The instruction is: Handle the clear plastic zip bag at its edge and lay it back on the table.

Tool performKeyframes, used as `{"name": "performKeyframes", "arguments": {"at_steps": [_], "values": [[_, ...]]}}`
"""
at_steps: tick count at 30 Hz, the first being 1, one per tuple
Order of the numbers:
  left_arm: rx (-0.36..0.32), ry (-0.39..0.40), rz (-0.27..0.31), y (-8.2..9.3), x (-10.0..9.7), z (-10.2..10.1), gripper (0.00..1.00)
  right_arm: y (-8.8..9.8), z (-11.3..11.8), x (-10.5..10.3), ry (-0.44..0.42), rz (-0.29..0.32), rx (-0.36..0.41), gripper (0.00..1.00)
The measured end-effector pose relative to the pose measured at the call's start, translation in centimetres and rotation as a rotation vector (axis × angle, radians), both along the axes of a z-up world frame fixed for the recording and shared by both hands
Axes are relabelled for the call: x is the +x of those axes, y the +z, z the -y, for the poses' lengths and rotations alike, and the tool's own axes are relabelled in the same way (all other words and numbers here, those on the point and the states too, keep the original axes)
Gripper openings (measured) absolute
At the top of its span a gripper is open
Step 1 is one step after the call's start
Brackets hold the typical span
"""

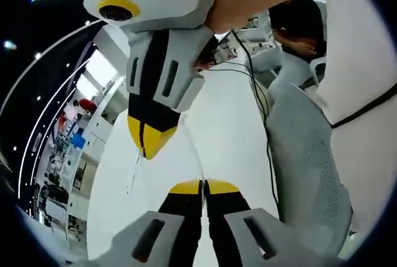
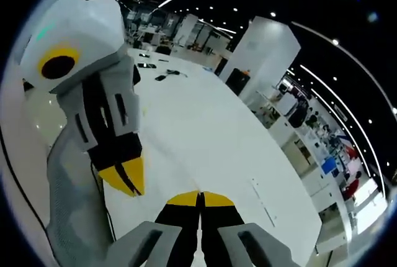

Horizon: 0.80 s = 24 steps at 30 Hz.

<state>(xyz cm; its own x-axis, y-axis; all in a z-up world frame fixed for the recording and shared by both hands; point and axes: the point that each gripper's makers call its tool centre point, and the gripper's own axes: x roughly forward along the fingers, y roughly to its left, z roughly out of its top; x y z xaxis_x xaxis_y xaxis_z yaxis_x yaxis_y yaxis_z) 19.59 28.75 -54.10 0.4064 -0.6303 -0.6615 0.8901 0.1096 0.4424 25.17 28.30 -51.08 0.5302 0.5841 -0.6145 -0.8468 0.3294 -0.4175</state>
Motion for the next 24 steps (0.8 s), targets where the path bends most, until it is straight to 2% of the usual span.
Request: {"name": "performKeyframes", "arguments": {"at_steps": [11, 18, 24], "values": [[0.005, -0.055, -0.073, -1.1, -1.8, 0.6, 0.0, 0.0, 0.9, 0.9, -0.033, -0.019, 0.012, 0.0], [-0.044, -0.041, -0.101, -0.9, -2.0, 0.8, 0.0, 0.0, 1.2, 1.1, -0.051, -0.023, 0.025, 0.0], [-0.113, -0.01, -0.125, -0.5, -1.9, 0.7, 0.0, 0.1, 1.2, 1.1, -0.05, -0.02, 0.026, 0.0]]}}
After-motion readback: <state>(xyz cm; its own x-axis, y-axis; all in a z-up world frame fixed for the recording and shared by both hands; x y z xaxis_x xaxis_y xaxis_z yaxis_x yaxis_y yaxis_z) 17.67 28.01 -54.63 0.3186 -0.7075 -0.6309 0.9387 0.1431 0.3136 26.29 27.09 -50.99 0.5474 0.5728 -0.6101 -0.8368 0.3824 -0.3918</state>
